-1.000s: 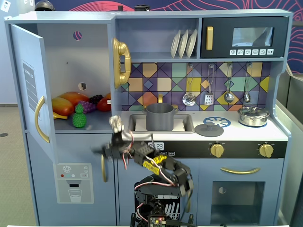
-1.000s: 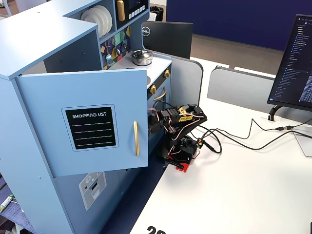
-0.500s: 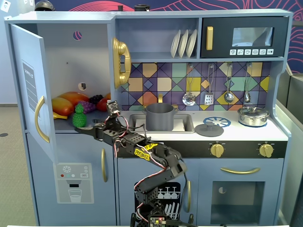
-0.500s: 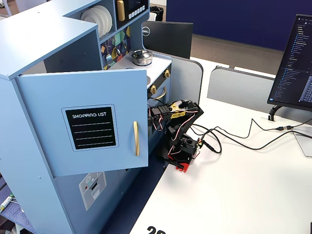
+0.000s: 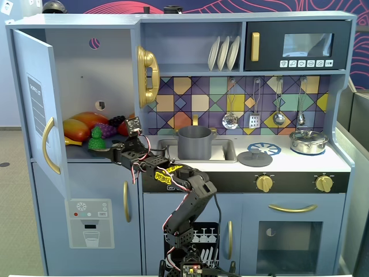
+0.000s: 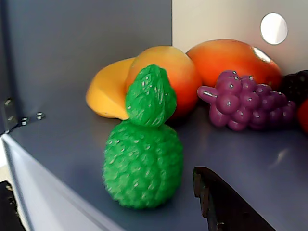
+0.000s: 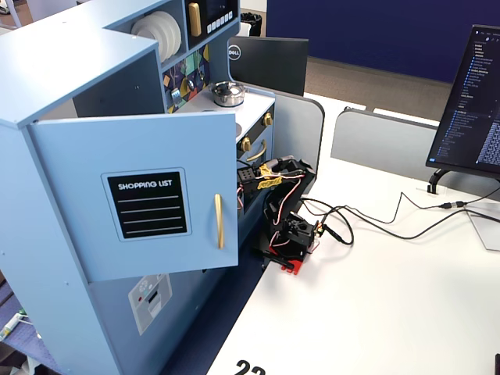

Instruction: Pick up the green pineapple from the left cabinet and place it in the gray recipient

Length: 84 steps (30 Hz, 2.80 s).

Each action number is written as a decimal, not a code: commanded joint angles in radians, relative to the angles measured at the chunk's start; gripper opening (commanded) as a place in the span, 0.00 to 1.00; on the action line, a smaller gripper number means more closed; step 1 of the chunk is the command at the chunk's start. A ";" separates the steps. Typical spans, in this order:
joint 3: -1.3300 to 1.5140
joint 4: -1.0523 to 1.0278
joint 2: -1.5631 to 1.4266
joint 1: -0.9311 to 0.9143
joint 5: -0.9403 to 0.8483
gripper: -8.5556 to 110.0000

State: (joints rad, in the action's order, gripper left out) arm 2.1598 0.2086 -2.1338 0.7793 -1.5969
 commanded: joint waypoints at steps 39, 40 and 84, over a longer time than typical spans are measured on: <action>-0.468 -0.034 0.334 0.060 -0.014 0.07; -0.442 -0.054 0.276 0.083 -0.006 0.07; -0.437 -0.459 -0.006 -0.859 0.109 0.31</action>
State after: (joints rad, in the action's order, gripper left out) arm 1.8070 -0.2393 -2.1460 -0.0583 -1.5401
